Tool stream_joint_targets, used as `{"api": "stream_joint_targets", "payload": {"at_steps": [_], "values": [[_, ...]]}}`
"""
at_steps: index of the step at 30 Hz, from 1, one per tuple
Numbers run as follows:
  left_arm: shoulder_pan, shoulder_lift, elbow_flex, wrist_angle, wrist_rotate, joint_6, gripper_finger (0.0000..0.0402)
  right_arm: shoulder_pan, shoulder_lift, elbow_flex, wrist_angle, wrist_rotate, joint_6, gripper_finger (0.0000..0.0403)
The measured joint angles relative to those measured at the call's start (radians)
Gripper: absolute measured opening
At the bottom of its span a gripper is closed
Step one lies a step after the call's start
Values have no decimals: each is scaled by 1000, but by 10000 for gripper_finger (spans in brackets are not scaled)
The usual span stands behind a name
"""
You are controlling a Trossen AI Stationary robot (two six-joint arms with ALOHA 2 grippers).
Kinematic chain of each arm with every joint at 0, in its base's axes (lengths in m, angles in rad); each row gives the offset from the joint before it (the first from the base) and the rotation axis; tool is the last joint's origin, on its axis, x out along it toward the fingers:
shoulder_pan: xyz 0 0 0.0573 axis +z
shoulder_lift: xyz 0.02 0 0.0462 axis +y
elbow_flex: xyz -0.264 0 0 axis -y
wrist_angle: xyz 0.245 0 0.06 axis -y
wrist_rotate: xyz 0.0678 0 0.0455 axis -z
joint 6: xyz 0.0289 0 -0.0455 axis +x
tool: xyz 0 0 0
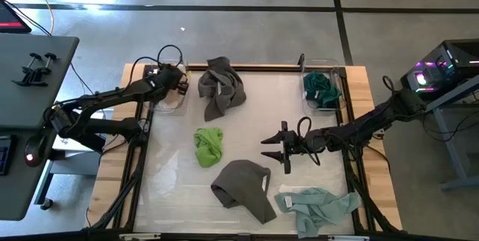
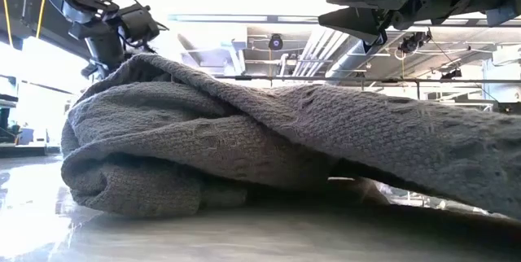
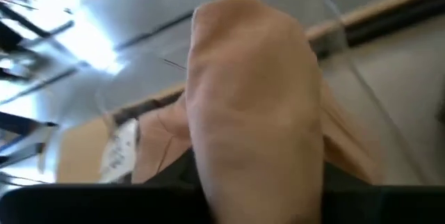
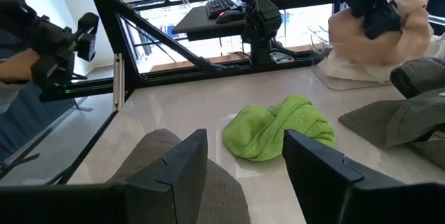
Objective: Sort towels by color in basket
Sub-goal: Put the pink towel into the left transparent bin
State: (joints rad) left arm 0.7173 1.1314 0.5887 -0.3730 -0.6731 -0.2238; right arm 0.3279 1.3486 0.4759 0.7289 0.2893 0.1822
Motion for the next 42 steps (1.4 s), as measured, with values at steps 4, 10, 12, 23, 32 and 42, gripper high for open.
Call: {"api": "stream_joint_targets", "payload": {"at_steps": [4,10,12,23,32,42], "values": [[3,-6,85,-164,84,-36,153,0,0,0,0,0,0,185],[2,-6,262,-440,150,-77,173,0,0,0,-2,0,0,185],[2,-6,304,-474,150,-79,168,0,0,0,-3,0,0,185],[33,9,356,-492,163,-53,93,0,0,0,-8,0,0,185],[83,147,355,-489,124,39,64,0,0,0,-16,0,0,185],[114,162,383,-578,255,128,187,0,0,0,-40,0,1,185]]}}
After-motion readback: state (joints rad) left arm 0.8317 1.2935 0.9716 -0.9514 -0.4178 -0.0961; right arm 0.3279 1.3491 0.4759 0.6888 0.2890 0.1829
